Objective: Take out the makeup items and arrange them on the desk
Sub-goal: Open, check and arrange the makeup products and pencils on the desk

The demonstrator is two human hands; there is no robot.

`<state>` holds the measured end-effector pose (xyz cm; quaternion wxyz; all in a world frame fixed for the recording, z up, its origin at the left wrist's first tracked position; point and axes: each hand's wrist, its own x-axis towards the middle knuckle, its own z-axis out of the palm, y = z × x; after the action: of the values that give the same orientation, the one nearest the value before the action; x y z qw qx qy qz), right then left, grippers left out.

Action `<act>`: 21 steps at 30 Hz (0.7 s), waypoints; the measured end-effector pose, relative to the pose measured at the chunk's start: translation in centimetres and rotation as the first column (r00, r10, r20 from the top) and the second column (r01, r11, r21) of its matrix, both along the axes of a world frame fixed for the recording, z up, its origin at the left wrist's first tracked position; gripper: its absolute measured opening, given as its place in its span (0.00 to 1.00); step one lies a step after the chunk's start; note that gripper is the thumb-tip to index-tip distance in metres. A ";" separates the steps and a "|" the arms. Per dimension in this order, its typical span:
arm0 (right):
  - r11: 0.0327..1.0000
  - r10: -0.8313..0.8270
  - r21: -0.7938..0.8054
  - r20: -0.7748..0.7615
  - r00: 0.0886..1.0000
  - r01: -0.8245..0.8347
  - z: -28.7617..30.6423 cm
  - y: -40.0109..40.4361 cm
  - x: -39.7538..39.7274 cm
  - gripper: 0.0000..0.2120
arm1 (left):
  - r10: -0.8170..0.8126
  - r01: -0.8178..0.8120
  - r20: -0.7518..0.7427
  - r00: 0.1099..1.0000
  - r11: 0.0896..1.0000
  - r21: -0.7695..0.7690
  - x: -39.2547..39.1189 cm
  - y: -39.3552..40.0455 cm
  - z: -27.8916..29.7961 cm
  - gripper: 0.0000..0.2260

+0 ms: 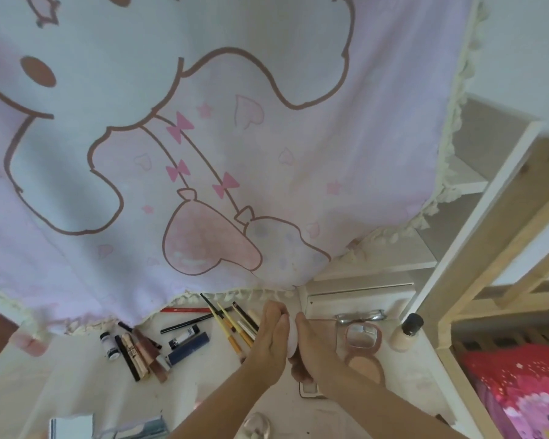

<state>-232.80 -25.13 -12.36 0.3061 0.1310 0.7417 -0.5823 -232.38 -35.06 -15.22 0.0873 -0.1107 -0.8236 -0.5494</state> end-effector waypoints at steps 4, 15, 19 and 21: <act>0.996 -0.066 -0.056 -0.002 0.998 0.066 0.2 0.1 -0.5 0.29 | 0.158 -0.160 -0.053 0.986 0.987 -0.021 -0.1 1.5 0.5 0.11; 0.971 -0.145 -0.180 0.077 0.986 0.157 -1.2 0.8 -0.4 0.28 | 0.265 -0.275 -0.084 0.961 0.949 -0.152 0.0 2.4 1.0 0.17; 0.964 -0.156 -0.206 0.085 0.984 0.170 -1.7 0.7 -0.4 0.28 | 0.276 -0.279 -0.046 0.960 0.941 -0.190 0.0 2.5 1.0 0.22; 0.960 -0.166 -0.212 0.104 0.981 0.185 -1.7 0.6 -0.4 0.27 | 0.272 -0.275 -0.046 0.961 0.934 -0.229 0.0 2.5 1.1 0.22</act>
<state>-233.19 -24.54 -14.07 0.2969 0.1863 0.6442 -0.6798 -232.35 -32.52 -14.14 0.1549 -0.0085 -0.8890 -0.4308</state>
